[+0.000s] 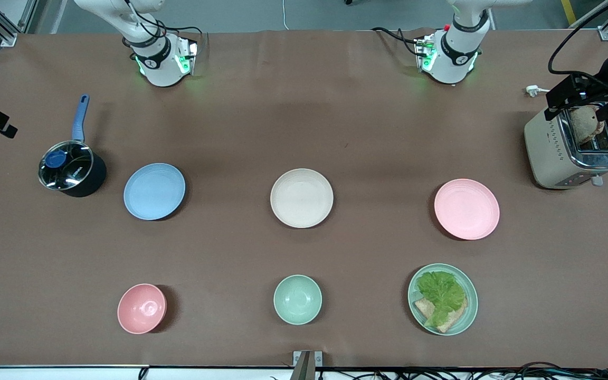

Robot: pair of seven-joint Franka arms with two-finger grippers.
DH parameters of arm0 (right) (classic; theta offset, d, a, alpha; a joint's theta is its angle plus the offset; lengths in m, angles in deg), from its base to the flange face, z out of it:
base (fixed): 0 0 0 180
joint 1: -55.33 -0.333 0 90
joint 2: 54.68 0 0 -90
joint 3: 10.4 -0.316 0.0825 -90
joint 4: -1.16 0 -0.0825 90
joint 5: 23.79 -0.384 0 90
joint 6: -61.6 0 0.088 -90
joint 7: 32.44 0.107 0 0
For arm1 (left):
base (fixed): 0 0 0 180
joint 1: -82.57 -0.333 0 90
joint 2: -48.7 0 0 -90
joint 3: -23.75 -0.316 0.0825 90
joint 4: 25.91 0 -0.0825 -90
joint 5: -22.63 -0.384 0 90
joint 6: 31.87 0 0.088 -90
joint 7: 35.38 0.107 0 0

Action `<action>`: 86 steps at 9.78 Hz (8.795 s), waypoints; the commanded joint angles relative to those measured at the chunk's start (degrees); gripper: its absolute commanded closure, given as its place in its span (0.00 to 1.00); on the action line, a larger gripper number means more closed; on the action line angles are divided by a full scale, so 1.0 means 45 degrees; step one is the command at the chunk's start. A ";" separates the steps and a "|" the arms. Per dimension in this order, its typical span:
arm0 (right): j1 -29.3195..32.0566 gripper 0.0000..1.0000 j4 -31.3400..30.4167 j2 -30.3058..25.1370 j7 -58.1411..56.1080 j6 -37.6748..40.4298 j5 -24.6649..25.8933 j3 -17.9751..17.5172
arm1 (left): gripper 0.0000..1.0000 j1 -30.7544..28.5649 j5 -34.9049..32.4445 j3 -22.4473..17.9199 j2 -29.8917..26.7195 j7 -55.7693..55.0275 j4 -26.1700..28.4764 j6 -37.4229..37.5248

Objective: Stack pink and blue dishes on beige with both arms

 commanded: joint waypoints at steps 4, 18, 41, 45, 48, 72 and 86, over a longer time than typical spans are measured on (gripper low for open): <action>0.0112 0.00 0.0137 0.0017 0.0168 0.0166 0.0034 -0.0080 | 0.00 -0.0235 -0.0317 -0.0141 0.1367 0.0569 -0.0522 0.0146; 0.0776 0.00 -0.7260 0.4212 -0.7420 -0.9785 -0.3067 -0.0119 | 0.32 -0.3830 0.4917 -0.0024 0.9063 0.9224 0.3095 -0.8741; 0.0368 1.00 -0.4785 0.3827 -0.4568 -0.5400 -0.5630 -0.0408 | 0.99 0.3256 -0.1096 0.4195 0.8438 -0.8974 0.2977 -1.1002; 0.0327 1.00 -0.4785 0.3806 -0.1244 -0.6530 -0.5630 -0.3276 | 0.97 0.3787 -0.1097 0.4176 0.9122 -0.9194 0.2841 -1.1981; -0.0509 1.00 -0.4998 0.3884 0.0906 -0.7739 -0.5630 -0.4491 | 0.83 0.4039 -0.1097 0.4156 0.9281 -0.9738 0.2782 -1.2199; -0.3287 0.00 -0.6542 0.5844 0.3112 -1.5519 -0.5513 -0.5822 | 0.00 0.0174 -0.0140 0.0640 0.0315 -0.0932 -0.0128 0.0164; 0.0933 0.00 0.0932 0.0759 -0.0379 -0.0976 0.0659 -0.1274 | 0.00 0.0037 -0.0160 0.0582 0.0316 -0.0072 -0.0187 0.0574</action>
